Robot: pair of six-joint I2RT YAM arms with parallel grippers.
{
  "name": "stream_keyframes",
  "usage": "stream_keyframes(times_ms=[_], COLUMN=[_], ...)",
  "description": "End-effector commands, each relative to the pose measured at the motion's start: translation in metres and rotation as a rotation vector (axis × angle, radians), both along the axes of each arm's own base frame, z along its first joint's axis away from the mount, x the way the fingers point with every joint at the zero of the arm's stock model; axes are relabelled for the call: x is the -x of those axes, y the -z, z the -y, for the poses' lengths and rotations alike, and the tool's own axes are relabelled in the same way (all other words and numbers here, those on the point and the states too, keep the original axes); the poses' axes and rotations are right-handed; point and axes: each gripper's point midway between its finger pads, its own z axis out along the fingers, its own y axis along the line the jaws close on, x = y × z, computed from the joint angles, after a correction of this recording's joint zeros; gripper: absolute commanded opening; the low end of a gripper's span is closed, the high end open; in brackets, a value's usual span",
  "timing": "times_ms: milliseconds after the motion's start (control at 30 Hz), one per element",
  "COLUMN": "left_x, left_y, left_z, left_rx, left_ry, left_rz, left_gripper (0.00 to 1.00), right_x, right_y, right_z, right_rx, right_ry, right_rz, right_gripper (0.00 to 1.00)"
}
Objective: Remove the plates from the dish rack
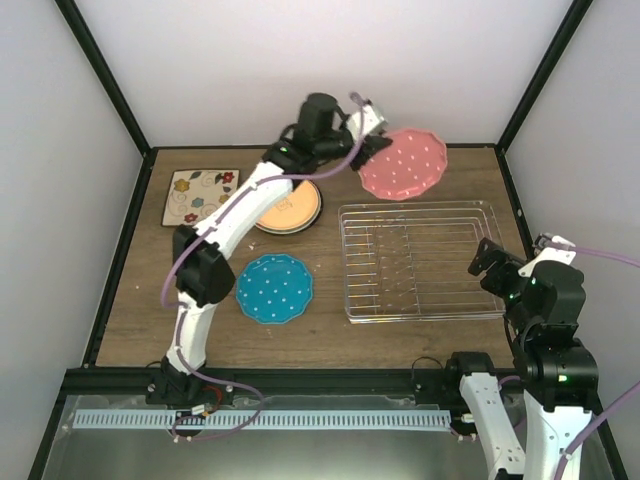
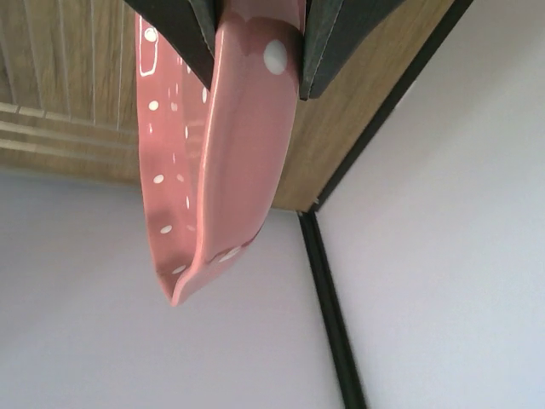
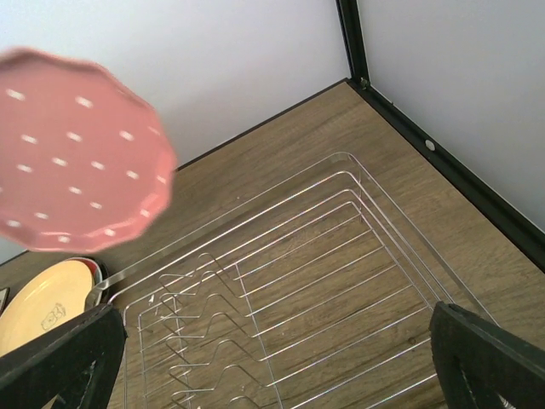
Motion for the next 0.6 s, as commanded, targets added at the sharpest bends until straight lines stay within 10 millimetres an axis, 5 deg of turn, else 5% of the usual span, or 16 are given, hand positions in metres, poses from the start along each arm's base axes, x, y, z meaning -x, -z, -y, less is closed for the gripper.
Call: stream_keyframes(times_ms=[0, 100, 200, 300, 433, 567], left_x=[-0.009, -0.035, -0.047, -0.037, 0.005, 0.057], left_y=[-0.163, -0.159, -0.116, -0.069, -0.016, 0.032], left_z=[-0.109, -0.184, -0.253, -0.311, -0.346, -0.350], left_rx=[0.352, 0.460, 0.509, 0.548, 0.547, 0.530], left_ry=[-0.154, -0.280, -0.389, -0.498, -0.590, -0.622], left_rz=[0.051, -0.182, -0.421, -0.586, -0.722, -0.849], left_gripper=[0.04, 0.04, 0.04, 0.04, 0.04, 0.04], right_x=[-0.006, -0.016, -0.027, -0.038, -0.052, -0.063], right_y=[-0.004, -0.001, 0.002, 0.005, 0.011, 0.015], right_z=[-0.005, -0.007, -0.011, -0.016, -0.021, -0.026], right_rx=[-0.009, 0.002, 0.002, -0.003, -0.005, 0.000], right_ry=[-0.026, -0.046, -0.071, -0.100, -0.136, -0.165], right_rz=[0.022, 0.013, 0.009, 0.012, -0.001, -0.010], right_gripper=[1.00, 1.00, 1.00, 1.00, 1.00, 1.00])
